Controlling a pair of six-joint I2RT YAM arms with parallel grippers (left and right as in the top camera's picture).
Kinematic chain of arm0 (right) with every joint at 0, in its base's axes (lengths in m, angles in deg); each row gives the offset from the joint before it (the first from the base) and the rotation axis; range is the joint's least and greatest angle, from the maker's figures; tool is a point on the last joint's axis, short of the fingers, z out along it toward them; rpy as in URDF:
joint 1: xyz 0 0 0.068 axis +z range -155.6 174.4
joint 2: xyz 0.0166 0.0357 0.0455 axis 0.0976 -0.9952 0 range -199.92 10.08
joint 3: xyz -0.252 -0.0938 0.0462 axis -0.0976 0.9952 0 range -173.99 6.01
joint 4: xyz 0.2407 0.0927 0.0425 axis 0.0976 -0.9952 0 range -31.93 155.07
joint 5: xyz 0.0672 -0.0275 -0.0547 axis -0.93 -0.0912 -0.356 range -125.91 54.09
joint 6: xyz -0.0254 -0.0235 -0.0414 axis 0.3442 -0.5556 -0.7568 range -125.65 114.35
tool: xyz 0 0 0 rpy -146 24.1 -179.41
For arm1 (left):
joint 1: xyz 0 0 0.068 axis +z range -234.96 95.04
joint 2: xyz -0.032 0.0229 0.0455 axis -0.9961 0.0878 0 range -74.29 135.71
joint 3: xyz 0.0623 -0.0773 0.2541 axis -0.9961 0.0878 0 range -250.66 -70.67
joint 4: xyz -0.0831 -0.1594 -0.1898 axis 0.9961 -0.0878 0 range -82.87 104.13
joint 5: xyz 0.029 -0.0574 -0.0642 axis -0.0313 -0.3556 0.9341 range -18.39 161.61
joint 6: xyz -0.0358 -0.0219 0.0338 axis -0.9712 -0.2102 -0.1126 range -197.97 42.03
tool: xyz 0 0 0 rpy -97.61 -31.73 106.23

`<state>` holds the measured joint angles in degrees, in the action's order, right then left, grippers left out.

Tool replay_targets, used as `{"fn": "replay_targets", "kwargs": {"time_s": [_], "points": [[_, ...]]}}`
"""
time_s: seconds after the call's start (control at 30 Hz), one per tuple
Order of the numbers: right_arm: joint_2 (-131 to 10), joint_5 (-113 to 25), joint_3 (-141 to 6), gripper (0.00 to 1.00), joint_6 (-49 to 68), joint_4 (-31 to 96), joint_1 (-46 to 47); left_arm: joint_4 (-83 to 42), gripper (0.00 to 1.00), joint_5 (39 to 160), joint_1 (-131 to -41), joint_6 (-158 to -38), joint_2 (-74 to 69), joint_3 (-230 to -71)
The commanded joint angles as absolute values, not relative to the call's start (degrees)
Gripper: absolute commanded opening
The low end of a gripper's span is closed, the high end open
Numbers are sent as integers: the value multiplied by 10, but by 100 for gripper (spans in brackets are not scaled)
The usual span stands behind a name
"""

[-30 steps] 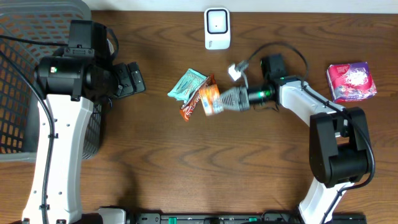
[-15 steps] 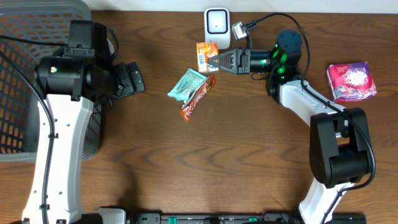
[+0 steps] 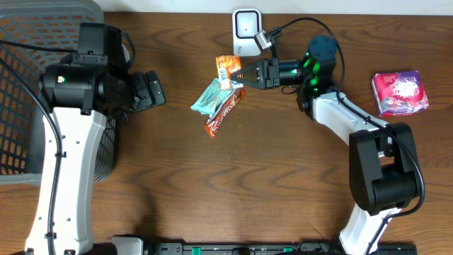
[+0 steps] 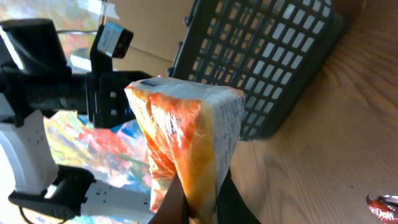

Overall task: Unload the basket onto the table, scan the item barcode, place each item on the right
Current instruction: 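Lift the orange packet and raise it toward the scanner, right gripper, then hold the orange packet under the scanner face with the right gripper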

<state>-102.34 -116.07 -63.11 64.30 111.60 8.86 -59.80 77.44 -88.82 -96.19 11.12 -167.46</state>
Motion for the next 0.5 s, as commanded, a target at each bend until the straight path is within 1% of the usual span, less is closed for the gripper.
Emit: {"fn": "replay_targets", "kwargs": {"time_s": [0.0,0.13,0.2,0.33,0.47], "points": [[-1015,-1110,-633,1,657,1118,105,-600,98,769,-886,-967,109,-1675],[-1015,-1051,-633,1,633,1095,125,-600,98,769,-886,-967,109,-1675],[-1015,-1010,-633,1,592,1043,131,-600,98,769,-886,-967,109,-1675],[-1011,-912,-633,1,484,883,136,-600,98,769,-886,-967,109,-1675],[-985,-780,-649,1,370,685,136,-600,98,769,-886,-967,109,-1675]]}}
